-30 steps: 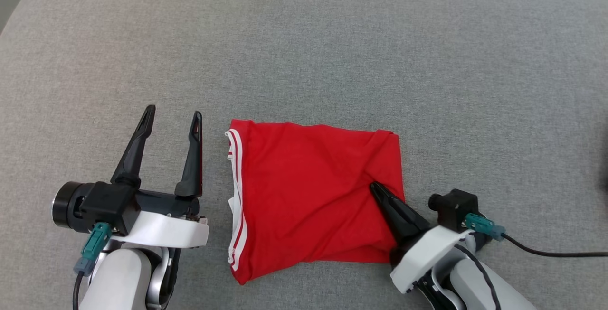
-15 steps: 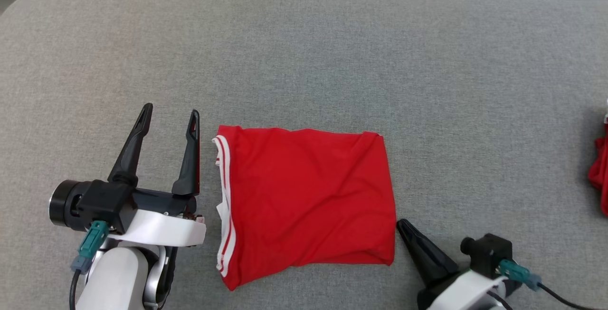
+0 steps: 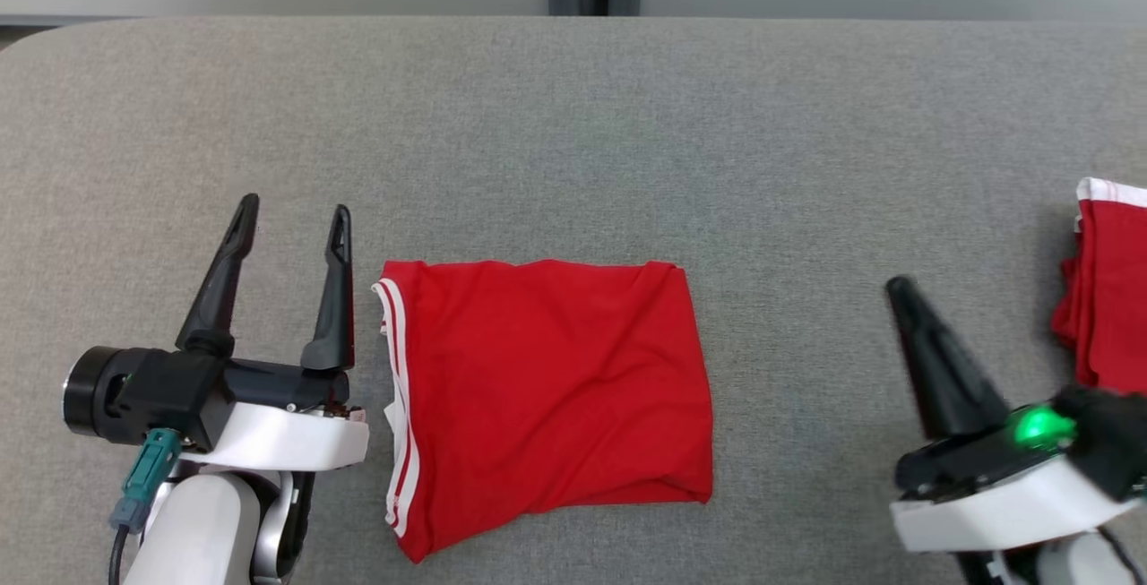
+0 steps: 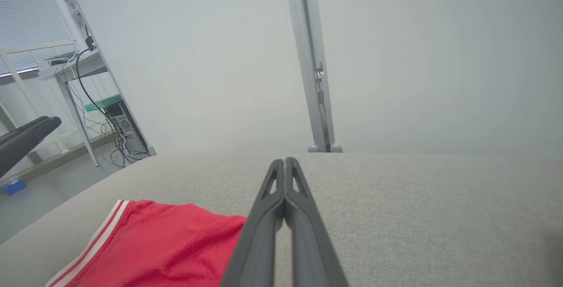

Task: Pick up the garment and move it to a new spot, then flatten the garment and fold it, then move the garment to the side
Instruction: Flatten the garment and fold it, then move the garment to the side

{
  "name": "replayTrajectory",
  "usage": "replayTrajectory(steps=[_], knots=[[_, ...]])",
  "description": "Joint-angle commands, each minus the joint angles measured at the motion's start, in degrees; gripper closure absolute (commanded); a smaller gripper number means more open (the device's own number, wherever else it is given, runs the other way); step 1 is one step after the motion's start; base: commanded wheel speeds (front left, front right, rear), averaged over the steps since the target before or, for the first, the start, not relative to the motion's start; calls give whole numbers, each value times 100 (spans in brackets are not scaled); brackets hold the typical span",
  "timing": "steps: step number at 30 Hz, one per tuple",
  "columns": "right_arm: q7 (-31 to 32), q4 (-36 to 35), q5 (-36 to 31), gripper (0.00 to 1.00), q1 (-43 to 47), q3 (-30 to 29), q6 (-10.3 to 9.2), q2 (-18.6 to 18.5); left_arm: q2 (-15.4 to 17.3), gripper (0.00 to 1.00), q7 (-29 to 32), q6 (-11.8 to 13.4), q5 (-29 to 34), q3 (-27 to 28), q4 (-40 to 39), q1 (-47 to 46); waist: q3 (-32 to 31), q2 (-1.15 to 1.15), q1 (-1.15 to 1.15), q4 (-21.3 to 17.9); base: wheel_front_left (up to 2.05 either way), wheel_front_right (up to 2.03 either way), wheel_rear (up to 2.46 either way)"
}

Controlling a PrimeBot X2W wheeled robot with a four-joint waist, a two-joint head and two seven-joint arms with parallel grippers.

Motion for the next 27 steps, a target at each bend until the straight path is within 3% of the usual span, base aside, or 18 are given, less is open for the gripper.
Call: replayTrajectory(steps=[1,2,3,4,12,27], knots=[[57,-147,-58,78,68,-166,2,24,34,0,-1,21,44,8,-55,81,-51,0,0,-49,0,0,0],[153,-340,-173,33,66,-454,2,68,53,0,28,51,62,-4,-115,94,-103,0,0,-79,0,0,0],[212,-389,-228,4,84,-589,2,84,59,0,56,70,60,-10,-146,98,-131,0,0,-94,0,0,0],[247,-440,-278,0,88,-711,2,104,70,0,65,71,65,-9,-183,114,-155,0,0,-110,0,0,0],[482,-528,-511,0,348,-1351,2,314,150,0,178,186,30,17,-439,466,-397,0,0,-246,0,0,0],[597,-362,-504,0,643,-1606,2,396,202,0,370,404,-6,8,-749,1128,-603,0,0,-253,0,0,0]])
